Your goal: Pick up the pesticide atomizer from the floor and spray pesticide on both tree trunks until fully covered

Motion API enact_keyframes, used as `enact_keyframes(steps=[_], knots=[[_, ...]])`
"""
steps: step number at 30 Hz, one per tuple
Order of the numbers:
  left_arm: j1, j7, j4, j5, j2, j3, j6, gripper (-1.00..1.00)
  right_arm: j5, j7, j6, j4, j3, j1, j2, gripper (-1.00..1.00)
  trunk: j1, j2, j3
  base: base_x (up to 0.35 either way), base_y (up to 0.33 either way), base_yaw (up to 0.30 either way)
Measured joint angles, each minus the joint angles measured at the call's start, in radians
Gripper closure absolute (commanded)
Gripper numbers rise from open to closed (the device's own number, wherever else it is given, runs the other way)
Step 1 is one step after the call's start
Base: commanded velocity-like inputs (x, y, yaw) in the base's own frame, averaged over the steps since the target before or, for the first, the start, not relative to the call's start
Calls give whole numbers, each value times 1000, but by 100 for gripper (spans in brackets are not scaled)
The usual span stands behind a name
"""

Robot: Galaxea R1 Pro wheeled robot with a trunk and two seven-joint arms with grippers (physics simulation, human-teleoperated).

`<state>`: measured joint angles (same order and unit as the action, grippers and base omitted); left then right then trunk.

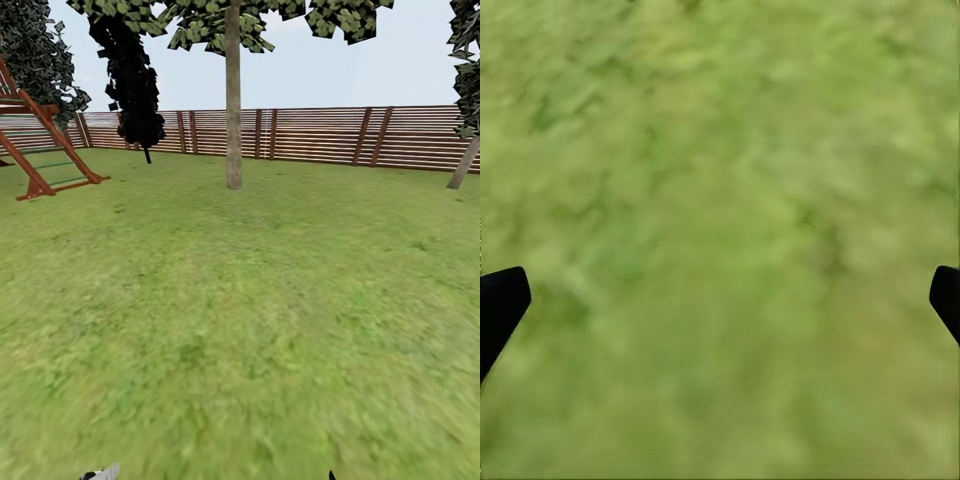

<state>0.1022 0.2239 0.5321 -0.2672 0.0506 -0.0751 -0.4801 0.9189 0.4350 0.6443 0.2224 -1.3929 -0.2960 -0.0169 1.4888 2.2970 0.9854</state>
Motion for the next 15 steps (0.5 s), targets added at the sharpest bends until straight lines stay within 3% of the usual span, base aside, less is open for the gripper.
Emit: enact_keyframes(steps=[15], knots=[[0, 0, 0, 0, 0, 0, 0, 100, 0, 0, 0, 0, 0, 0, 0, -100, 0, 0, 0, 334, 91, 0]])
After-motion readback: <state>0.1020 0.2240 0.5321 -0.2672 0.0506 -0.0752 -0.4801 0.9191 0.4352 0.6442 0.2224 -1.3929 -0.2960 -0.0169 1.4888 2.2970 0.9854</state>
